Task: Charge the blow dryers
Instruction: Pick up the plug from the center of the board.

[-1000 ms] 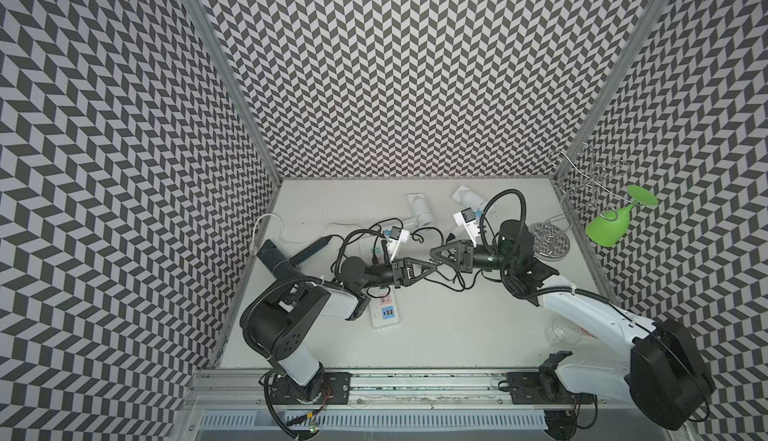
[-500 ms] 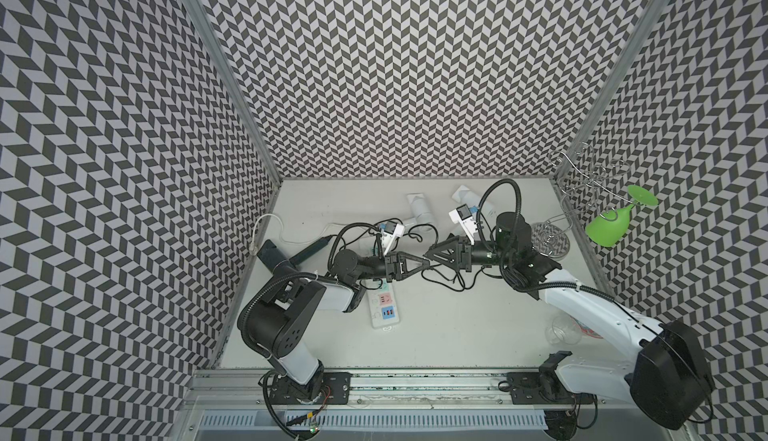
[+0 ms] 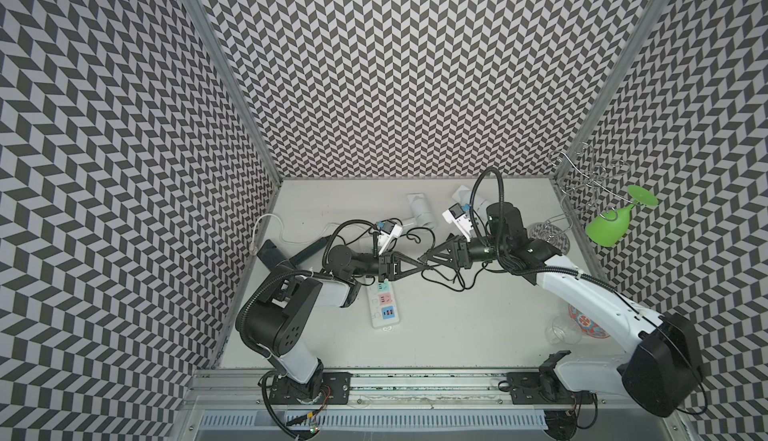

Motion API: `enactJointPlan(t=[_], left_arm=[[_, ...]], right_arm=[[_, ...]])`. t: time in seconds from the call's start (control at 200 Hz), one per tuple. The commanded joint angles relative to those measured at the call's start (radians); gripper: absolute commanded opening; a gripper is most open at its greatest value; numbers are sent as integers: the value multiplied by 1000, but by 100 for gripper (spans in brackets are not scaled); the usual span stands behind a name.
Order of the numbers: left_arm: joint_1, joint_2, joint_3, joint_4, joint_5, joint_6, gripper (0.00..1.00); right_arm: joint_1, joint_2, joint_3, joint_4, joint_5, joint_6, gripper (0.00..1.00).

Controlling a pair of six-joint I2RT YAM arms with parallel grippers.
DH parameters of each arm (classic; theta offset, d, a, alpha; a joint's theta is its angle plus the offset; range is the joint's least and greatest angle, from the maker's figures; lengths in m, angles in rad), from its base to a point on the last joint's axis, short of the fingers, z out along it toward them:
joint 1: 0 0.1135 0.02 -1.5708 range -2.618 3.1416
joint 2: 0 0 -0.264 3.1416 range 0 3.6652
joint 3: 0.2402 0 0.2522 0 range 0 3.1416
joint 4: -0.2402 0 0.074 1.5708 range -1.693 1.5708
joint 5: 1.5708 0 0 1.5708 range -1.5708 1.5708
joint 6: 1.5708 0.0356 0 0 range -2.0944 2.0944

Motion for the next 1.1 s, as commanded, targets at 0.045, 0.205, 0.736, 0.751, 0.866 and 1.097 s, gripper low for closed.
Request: enactJointPlan(t=[0.045, 0.205, 0.736, 0.751, 0.866, 1.097], left_arm=[[6, -5, 11, 326, 70, 4, 0], [7, -13, 4, 325, 87, 6, 0], [3, 2, -5, 325, 97, 9, 0], [2, 4, -5, 325, 97, 10, 0], [0, 9, -4, 325, 98, 11, 0], [-6, 19, -5, 325, 98, 16, 0]], right_arm=[[-3, 7, 44, -60, -37, -50, 44], [14, 24, 61, -89, -76, -69, 40], [65, 60, 101, -135, -75, -81, 23], [67, 61, 102, -134, -75, -79, 23], [75, 67, 110, -132, -73, -79, 21], [76, 64, 130, -150, -50, -90, 24]])
